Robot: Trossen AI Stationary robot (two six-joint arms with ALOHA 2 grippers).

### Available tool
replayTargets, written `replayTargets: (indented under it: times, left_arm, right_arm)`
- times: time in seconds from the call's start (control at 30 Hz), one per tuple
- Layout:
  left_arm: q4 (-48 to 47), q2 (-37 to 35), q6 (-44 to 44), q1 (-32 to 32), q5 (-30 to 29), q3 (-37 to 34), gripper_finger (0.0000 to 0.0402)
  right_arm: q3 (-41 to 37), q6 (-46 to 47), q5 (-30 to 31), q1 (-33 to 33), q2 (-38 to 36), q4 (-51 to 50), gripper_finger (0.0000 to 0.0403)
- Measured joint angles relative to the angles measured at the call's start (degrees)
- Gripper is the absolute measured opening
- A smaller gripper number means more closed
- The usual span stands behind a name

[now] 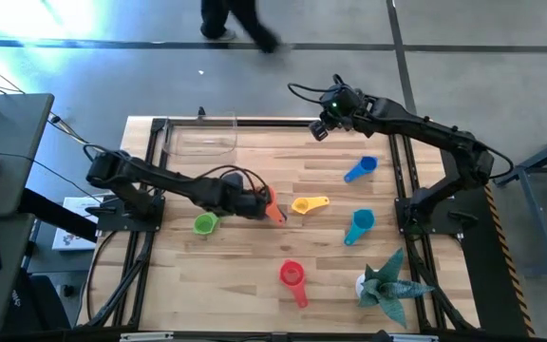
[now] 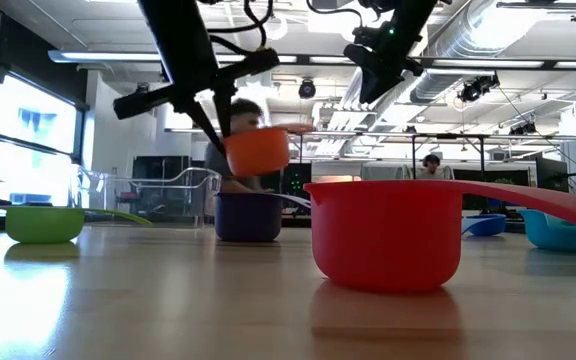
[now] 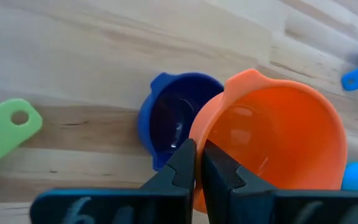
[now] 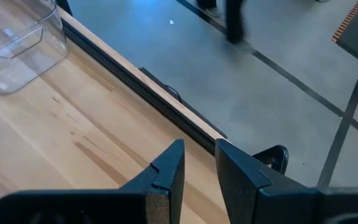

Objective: Nest measuring cups in basket
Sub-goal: Stack the orange measuring cup on top of the violet measuring cup

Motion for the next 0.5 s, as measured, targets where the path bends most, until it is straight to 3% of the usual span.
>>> replayTargets:
  times: [0.5]
  left_arm:
    - [-3.2, 2.1, -4.6, 0.8, 1.1, 0.0, 0.0005]
  right_arm:
    - [0.0, 0.0, -2.6, 0.0, 0.0, -0.5, 0.0083]
